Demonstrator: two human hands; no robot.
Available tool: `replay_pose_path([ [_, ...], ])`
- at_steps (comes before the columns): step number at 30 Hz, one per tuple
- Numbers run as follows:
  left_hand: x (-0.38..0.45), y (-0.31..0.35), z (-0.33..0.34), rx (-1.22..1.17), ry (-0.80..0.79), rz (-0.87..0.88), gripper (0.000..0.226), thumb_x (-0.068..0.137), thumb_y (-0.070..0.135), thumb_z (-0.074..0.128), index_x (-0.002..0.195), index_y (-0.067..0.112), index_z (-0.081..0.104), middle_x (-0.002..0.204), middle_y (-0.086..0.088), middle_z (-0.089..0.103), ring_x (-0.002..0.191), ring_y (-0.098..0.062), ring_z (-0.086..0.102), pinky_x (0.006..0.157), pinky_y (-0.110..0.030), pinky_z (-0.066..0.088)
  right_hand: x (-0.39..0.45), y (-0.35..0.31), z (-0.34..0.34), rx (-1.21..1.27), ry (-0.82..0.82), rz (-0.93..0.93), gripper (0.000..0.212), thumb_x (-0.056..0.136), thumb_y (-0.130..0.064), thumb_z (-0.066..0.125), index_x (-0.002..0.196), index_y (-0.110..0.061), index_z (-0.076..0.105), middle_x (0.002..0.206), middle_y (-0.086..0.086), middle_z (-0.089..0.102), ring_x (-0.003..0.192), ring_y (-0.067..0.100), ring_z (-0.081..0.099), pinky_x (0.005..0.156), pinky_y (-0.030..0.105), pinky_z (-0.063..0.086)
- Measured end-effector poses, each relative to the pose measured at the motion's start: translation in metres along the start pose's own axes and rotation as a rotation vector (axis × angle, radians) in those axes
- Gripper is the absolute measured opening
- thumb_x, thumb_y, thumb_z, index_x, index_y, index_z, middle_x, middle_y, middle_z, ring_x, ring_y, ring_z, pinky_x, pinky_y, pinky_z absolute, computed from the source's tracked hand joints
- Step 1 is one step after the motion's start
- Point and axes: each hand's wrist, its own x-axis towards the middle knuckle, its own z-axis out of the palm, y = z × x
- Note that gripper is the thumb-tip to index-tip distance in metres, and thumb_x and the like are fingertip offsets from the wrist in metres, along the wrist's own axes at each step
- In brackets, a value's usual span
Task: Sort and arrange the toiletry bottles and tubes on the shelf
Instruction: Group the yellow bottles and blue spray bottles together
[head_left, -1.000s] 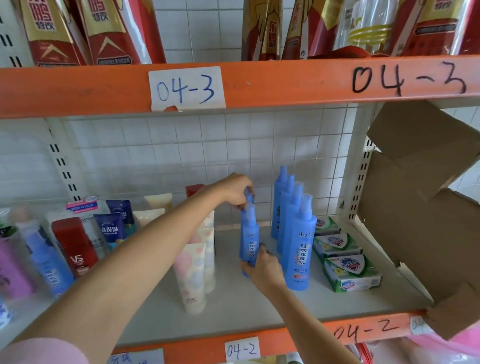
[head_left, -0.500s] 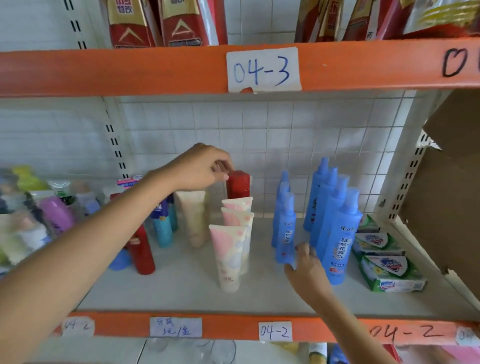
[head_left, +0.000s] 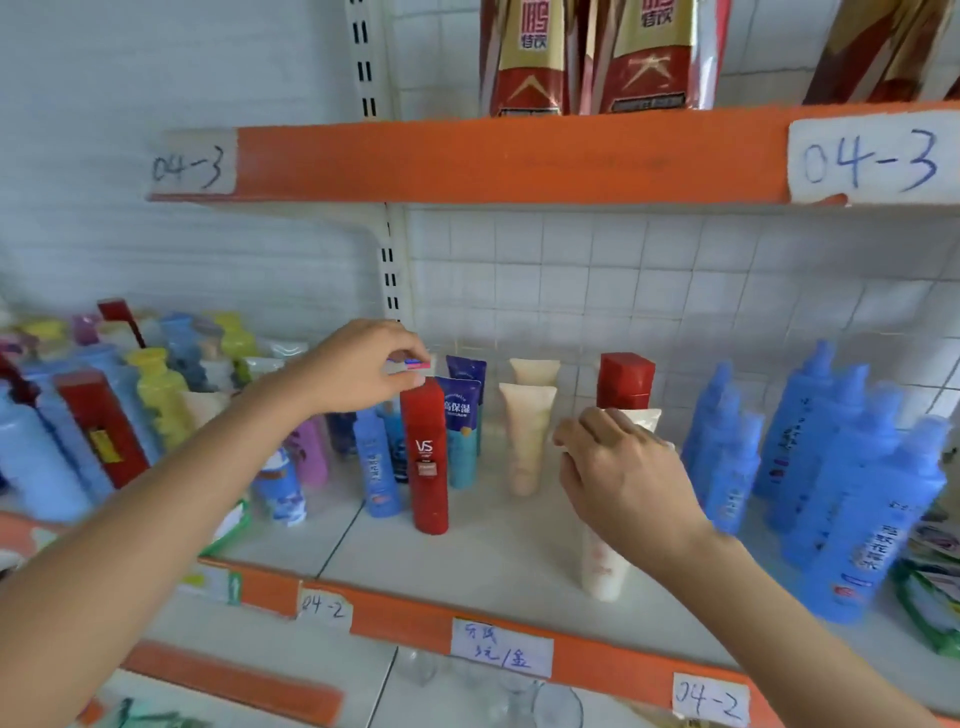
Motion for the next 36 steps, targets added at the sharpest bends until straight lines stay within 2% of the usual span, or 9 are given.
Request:
replay_pose_path([
  [4, -0.015, -0.029, -0.001, -0.080, 0.112, -0.073, 0.030, 0.086, 0.015, 0.062, 0.115, 0.011, 0.062, 0.112, -0.003, 0.063, 0.093, -0.011, 0.060, 0.086, -0.026, 0.046, 0.027, -0.031, 0.014, 0.067, -0.010, -0.072, 0.024, 0.054, -0.012, 0.079, 0.074, -0.013, 0.066, 0.064, 0.003, 0.062, 0.056, 0.023, 0.063, 0.042, 0.024, 0.045],
  [8, -0.035, -0.048, 0.026, -0.228, 0.356, -0.288, 0.034, 0.084, 0.013, 0.063, 0.117, 0.006, 0.057, 0.110, -0.006, 0.062, 0.093, -0.019, 0.064, 0.084, -0.025, 0.047, 0.040, -0.062, 0.029, 0.109, -0.039, -0.075, 0.020, 0.056, -0.016, 0.080, 0.068, -0.017, 0.063, 0.064, -0.001, 0.062, 0.054, 0.019, 0.063, 0.039, 0.018, 0.032],
  [12, -0.046, -0.070, 0.082, -0.469, 0.179, -0.472, 0.038, 0.075, 0.036, 0.069, 0.098, 0.009, 0.058, 0.096, -0.005, 0.068, 0.084, -0.021, 0.066, 0.081, -0.042, 0.053, 0.039, -0.088, 0.049, 0.216, -0.094, -0.080, 0.020, 0.059, -0.017, 0.077, 0.067, -0.016, 0.060, 0.062, 0.000, 0.061, 0.051, 0.020, 0.062, 0.042, 0.017, 0.025],
  [16, -0.045, -0.071, 0.113, -0.473, 0.087, -0.526, 0.033, 0.083, 0.031, 0.066, 0.105, 0.008, 0.057, 0.101, 0.000, 0.067, 0.095, -0.021, 0.063, 0.083, -0.036, 0.048, 0.035, -0.105, 0.056, 0.268, -0.207, -0.064, 0.011, 0.080, -0.021, 0.057, 0.087, -0.014, 0.062, 0.086, 0.003, 0.063, 0.077, 0.024, 0.065, 0.051, 0.030, 0.048],
  [20, -0.055, -0.069, 0.115, -0.509, 0.110, -0.445, 0.043, 0.081, 0.043, 0.062, 0.105, 0.008, 0.053, 0.093, -0.002, 0.064, 0.085, -0.019, 0.062, 0.071, -0.029, 0.047, 0.029, -0.112, 0.063, 0.327, -0.390, 0.012, 0.026, 0.093, -0.029, 0.041, 0.112, -0.016, 0.053, 0.114, 0.001, 0.057, 0.105, 0.024, 0.057, 0.078, 0.036, 0.048],
  [25, -0.087, -0.044, 0.098, -0.609, 0.209, -0.246, 0.026, 0.080, 0.037, 0.066, 0.096, 0.021, 0.052, 0.092, 0.005, 0.068, 0.082, -0.009, 0.065, 0.072, -0.025, 0.053, 0.012, -0.112, 0.080, 0.466, -0.540, 0.127, 0.041, 0.087, -0.044, 0.054, 0.119, -0.020, 0.049, 0.116, -0.003, 0.057, 0.092, 0.020, 0.060, 0.078, 0.030, 0.047],
  [29, -0.095, -0.007, 0.083, -0.700, 0.237, -0.037, 0.041, 0.071, 0.047, 0.072, 0.097, 0.018, 0.059, 0.087, 0.012, 0.063, 0.078, -0.002, 0.061, 0.069, -0.017, 0.050, 0.000, -0.118, 0.070, 0.790, -0.445, 0.270, 0.033, 0.079, -0.031, 0.070, 0.105, -0.017, 0.054, 0.080, -0.011, 0.054, 0.057, -0.003, 0.048, 0.058, 0.009, 0.035],
  [31, -0.090, 0.010, 0.082, -0.693, 0.232, 0.037, 0.041, 0.068, 0.049, 0.068, 0.093, 0.016, 0.061, 0.087, 0.008, 0.063, 0.079, -0.004, 0.060, 0.071, -0.019, 0.049, -0.009, -0.112, 0.062, 0.815, -0.391, 0.341, 0.021, 0.079, -0.024, 0.070, 0.084, -0.026, 0.050, 0.064, -0.018, 0.045, 0.059, -0.010, 0.052, 0.054, 0.007, 0.036],
  [36, -0.073, 0.050, 0.093, -0.893, 0.169, 0.080, 0.030, 0.083, 0.047, 0.048, 0.090, 0.021, 0.061, 0.087, 0.001, 0.064, 0.081, -0.009, 0.063, 0.074, -0.025, 0.053, -0.044, -0.071, 0.037, 0.728, -0.416, 0.474, 0.038, 0.080, -0.027, 0.067, 0.066, -0.032, 0.033, 0.053, -0.013, 0.054, 0.059, -0.013, 0.051, 0.053, 0.008, 0.036],
])
